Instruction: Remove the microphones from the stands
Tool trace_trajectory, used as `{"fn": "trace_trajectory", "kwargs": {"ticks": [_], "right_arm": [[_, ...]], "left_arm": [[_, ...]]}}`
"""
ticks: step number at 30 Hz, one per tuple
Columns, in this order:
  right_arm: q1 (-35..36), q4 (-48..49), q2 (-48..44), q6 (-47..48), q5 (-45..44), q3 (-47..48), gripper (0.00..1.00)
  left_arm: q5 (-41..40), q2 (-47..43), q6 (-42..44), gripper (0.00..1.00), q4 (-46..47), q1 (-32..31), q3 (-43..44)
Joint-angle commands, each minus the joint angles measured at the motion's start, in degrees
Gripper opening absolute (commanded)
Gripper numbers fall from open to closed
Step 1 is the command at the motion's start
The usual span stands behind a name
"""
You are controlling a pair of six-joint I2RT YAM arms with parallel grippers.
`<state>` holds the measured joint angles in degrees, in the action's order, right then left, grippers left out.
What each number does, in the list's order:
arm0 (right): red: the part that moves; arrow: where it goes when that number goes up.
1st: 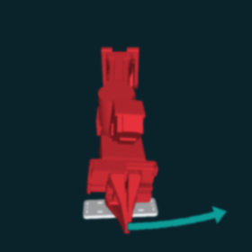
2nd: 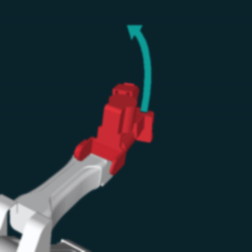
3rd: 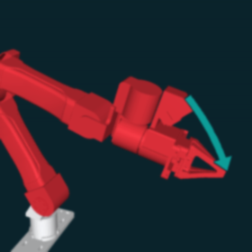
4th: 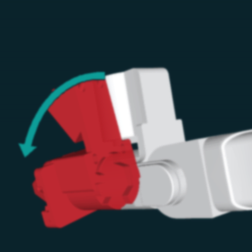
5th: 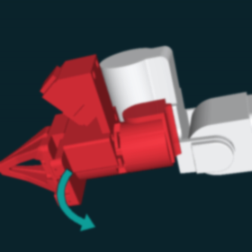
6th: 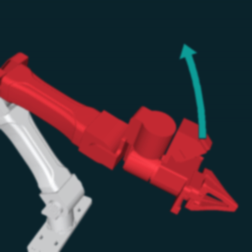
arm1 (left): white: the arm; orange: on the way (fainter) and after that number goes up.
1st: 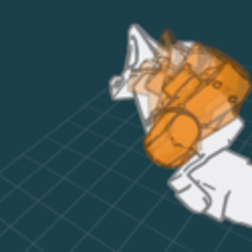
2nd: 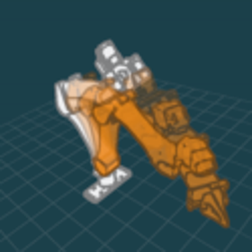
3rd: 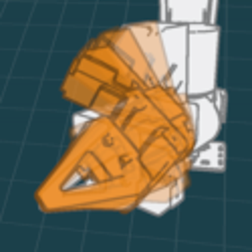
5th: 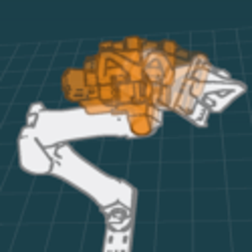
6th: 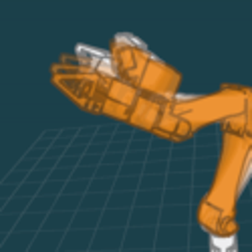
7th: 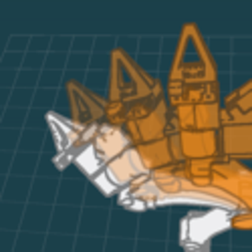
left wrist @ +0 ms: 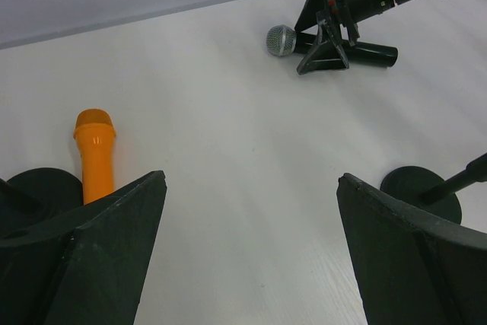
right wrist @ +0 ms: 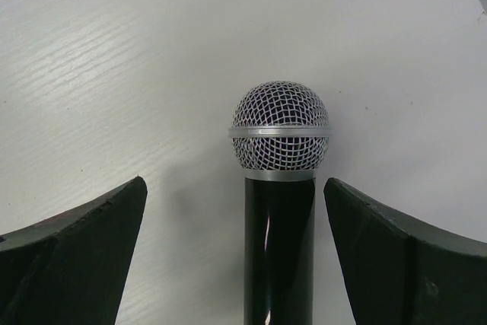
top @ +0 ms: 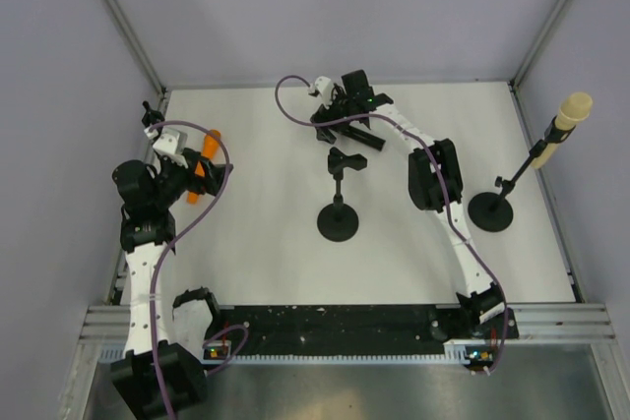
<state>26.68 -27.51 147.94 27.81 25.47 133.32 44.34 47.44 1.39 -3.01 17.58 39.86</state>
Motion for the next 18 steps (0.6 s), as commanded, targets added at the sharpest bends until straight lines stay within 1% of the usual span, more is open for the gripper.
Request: {"fn": "trace_trajectory", "kwargs": {"ticks": [1, 6, 7, 18], "right_arm": [[0.6, 0.9, -1.5, -0.5, -0.1, 3.1, 0.99], [0.6, 1.0, -1.7, -0.6, -0.3, 3.1, 0.99], [0.7, 1.1, -1.7, -0.6, -0.3, 3.1, 0.99], [0.7, 1.5, -2.3, -0.7, -0.8, 3.4, 0.99]], "left_arm": [[1.4, -0.1, -0.7, 0.99, 2.5, 0.5, -0.7], [1.5, -0.2, -0.8, 0.99, 2.6, 0.5, -0.7], [1.6, -0.1, -0.8, 0.99, 4.2, 0.5, -0.7], [1.8, 0.0, -0.9, 0.99, 4.3, 0.6, -0.9]]}}
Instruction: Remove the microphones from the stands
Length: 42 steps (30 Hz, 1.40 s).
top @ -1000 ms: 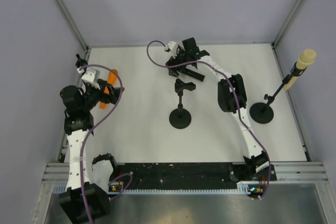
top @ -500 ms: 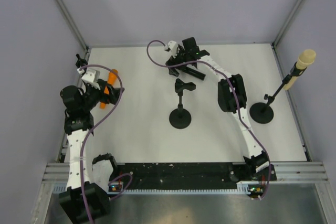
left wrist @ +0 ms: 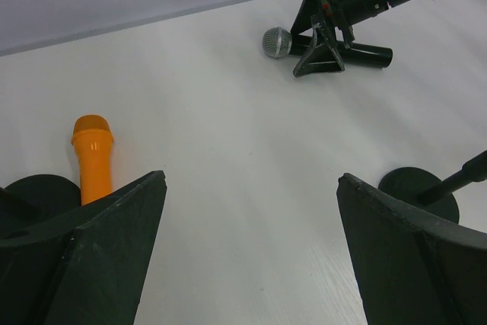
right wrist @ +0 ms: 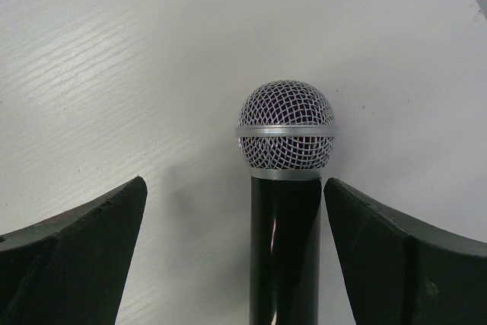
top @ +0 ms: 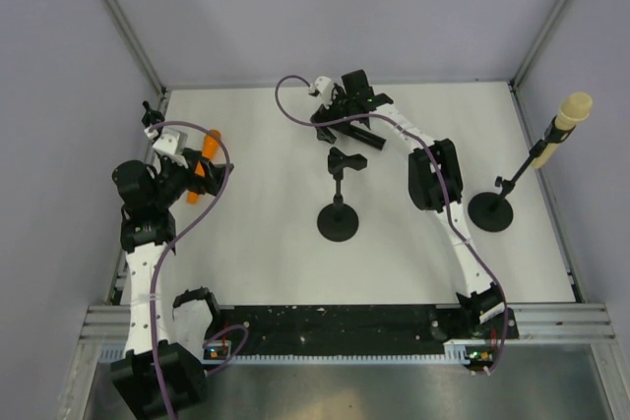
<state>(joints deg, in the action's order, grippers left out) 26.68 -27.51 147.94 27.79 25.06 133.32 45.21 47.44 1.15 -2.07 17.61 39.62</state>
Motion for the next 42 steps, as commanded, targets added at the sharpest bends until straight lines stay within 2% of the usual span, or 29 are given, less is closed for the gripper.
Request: {"fn": "trace_trajectory", "kwargs": {"ticks": [1, 8, 18, 22, 26, 31, 37, 40, 42], "right_arm": [[0.6, 1.6, -2.5, -0.9, -0.6, 3.4, 0.99], [0.0, 3.4, -4.1, -2.7, -3.2, 3.4, 0.99], [-2.1, 3.1, -9.7, -7.2, 2.0, 3.5, 0.99], [-4.6, 2.8, -16.5, -9.6, 6.7, -2.3, 0.99], [-7.8, 5.2, -28.5, -9.2, 9.5, -16.0, 0.99], [-11.2, 12.8, -49.6, -5.3, 13.1, -42.6, 0.99], [-13.0, 22.4, -72.4, 2.0, 22.4, -72.0, 0.99], [-13.0, 30.9, -80.6, -1.0, 26.7, -83.9, 0.99], [-12.0, 41.0, -84.6, -8.2, 25.9, -91.1, 0.97]], "left_arm": [[0.9, 0.1, -0.7, 0.99, 3.4, 0.5, -0.7], [1.1, 0.1, -0.7, 0.99, 3.6, 0.6, -0.7], [1.7, 0.3, -0.9, 0.99, 4.0, 0.6, -0.8], [3.1, -0.2, -0.9, 0.99, 4.9, 0.6, -1.4], [6.6, -0.4, -0.9, 0.99, 6.5, 0.6, -2.3], [14.6, 0.0, -2.6, 0.99, 12.2, 0.2, -4.4], [21.1, 2.0, -1.8, 0.99, 21.1, -2.3, -6.0], [18.3, 5.0, -2.5, 0.99, 25.5, -4.9, -5.7], [11.4, 6.9, -3.2, 0.99, 28.8, -7.2, -6.3]]}}
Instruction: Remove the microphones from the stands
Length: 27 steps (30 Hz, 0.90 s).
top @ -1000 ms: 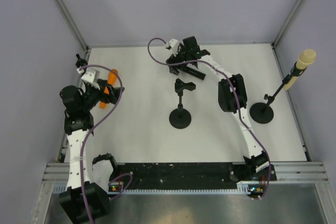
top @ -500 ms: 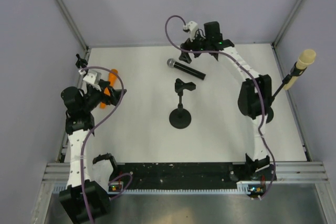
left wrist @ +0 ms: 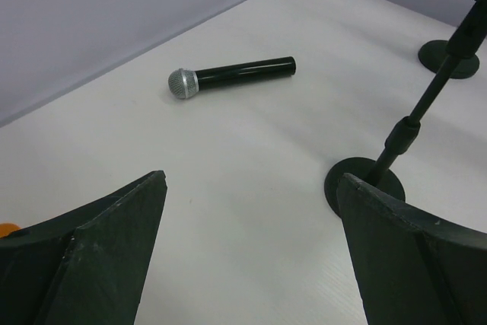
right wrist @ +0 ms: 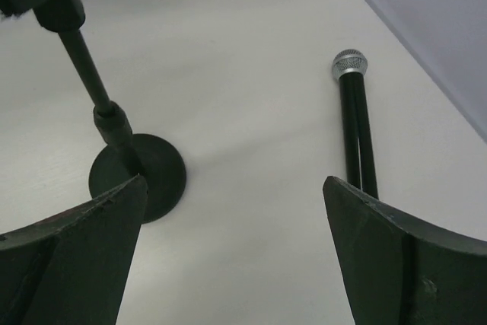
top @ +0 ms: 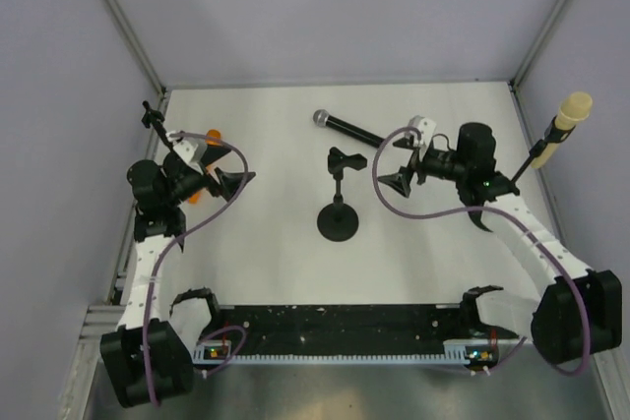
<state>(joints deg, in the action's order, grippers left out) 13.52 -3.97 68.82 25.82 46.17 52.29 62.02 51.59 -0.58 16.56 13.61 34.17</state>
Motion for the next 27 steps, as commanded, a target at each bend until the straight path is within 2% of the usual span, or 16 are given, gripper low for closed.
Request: {"fn": "trace_trajectory", "kwargs": {"ticks": [1, 3, 8, 12, 22, 27], "right_arm": [[2.0, 23.8, -6.9, -10.4, 1.6, -13.2, 0.96], [6.8, 32.7, -9.3, -13.4, -4.0, -18.8, 0.96], [16.3, 38.6, -5.4, -15.7, -11.6, -22.0, 0.92], [20.7, 46.3, -1.0, -17.6, -15.0, -23.8, 0.92], [27.2, 53.4, 8.0, -16.5, -28.3, -24.4, 0.86], [28.5, 55.0, 9.8, -15.9, -29.2, -25.6, 0.75]], "left_arm": [[-8.9, 3.6, -1.5, 0.99, 12.2, -5.0, -1.6], [-16.5, 4.4, -1.2, 0.99, 16.5, -7.2, -3.8], [-27.6, 6.1, -3.9, 0.99, 24.7, -8.4, -8.4], [-28.4, 6.0, -4.0, 0.99, 25.3, -8.3, -9.6], [-29.3, 4.6, -3.1, 0.99, 24.5, -8.2, -9.4], [-29.3, 4.2, -2.6, 0.99, 24.2, -8.2, -9.7]]}}
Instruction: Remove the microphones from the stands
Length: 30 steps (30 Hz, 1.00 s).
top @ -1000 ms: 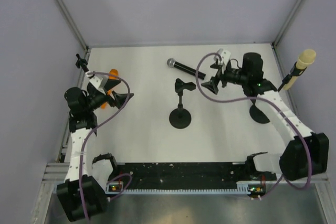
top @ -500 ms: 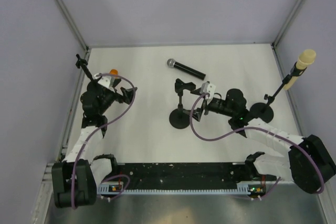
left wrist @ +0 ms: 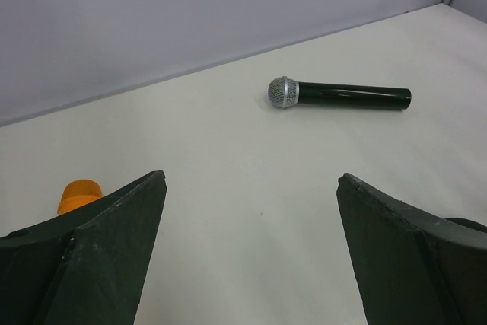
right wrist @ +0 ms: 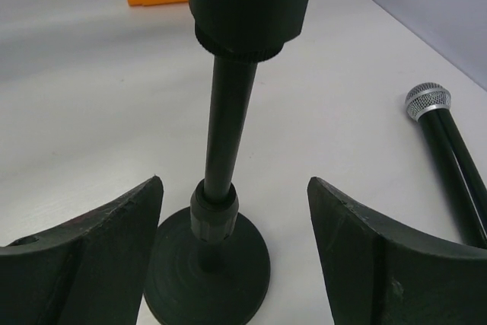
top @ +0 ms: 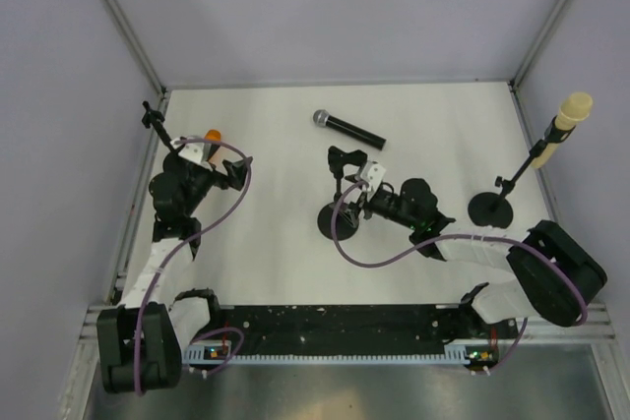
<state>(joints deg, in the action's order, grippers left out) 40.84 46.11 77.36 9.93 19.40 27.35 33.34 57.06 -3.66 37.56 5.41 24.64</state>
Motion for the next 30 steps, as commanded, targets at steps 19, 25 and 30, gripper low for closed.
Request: {"fn": "trace_trajectory", "kwargs": {"ticks": [19, 25, 30], "right_arm": [[1.3, 6.3, 1.3, -1.7, 2.2, -0.9, 0.0], [1.3, -4.7, -1.3, -1.8, 2.8, 6.7, 0.0], [-0.8, -20.7, -0.5, -7.4, 4.8, 21.2, 0.0]], "left_arm": [[0.8, -0.6, 1.4, 0.99, 2.5, 0.0, 0.3], [1.3, -0.7, 2.4, 0.99, 2.3, 0.0, 1.0], [5.8, -1.5, 10.8, 0.99, -7.2, -3.4, 8.3]]}}
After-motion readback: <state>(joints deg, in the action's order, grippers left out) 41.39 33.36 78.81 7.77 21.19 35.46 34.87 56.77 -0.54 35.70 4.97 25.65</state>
